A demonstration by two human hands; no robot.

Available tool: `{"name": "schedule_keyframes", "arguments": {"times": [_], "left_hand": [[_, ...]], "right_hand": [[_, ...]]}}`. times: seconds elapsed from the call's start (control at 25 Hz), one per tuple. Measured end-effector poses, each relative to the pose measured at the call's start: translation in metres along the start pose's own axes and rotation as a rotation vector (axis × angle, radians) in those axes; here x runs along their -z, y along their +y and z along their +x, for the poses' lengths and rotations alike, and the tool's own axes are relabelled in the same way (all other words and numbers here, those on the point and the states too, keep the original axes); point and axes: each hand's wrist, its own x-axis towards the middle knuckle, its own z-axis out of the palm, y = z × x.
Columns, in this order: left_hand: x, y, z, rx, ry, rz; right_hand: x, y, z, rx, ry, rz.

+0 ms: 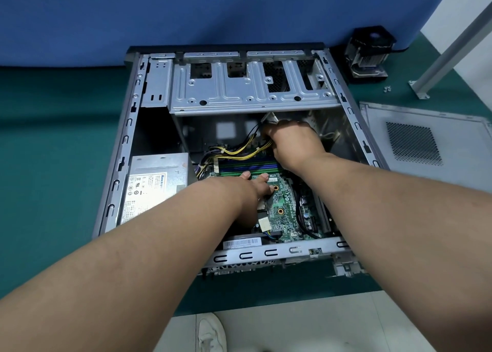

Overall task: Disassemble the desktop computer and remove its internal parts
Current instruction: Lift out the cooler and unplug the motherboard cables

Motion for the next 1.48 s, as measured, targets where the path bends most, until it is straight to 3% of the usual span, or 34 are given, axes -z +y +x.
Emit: {"name": "schedule_keyframes", "arguments": {"times": [0.36, 0.56, 0.76, 0.92, 1.0, 1.12, 1.2, 1.28, 1.48], "left_hand": [[-0.001, 0.002, 0.0, 0.005, -0.01, 0.014], [0.001, 0.001, -0.003, 0.024, -0.013, -0.008], [-0.001, 0.001, -0.001, 0.026, -0.018, -0.03], [0.001, 0.003, -0.006, 0.013, -0.018, -0.034], [0.003, 0.003, -0.01, 0.001, -0.02, -0.038], [0.002, 0.001, -0.01, -0.013, -0.019, -0.043], [-0.002, -0.002, -0.009, -0.008, -0.019, -0.053], [-0.003, -0.005, -0.009, -0.001, -0.023, -0.042], [0.002, -0.005, -0.01, -0.004, -0.051, -0.054]], "right_hand": [[0.004, -0.004, -0.005, -0.017, -0.017, -0.029], [0.006, 0.0, -0.009, -0.147, 0.004, 0.153], [0.009, -0.003, -0.014, -0.058, -0.06, 0.106], [0.032, -0.007, -0.023, 0.031, -0.238, 0.066], [0.054, -0.001, -0.036, 0.153, -0.281, 0.004], [0.083, 0.021, -0.06, 0.439, -0.091, -0.166], [0.093, 0.032, -0.07, 0.542, -0.158, -0.243], [0.093, 0.034, -0.072, 0.558, -0.227, -0.193], [0.093, 0.034, -0.069, 0.481, -0.165, -0.007]]}}
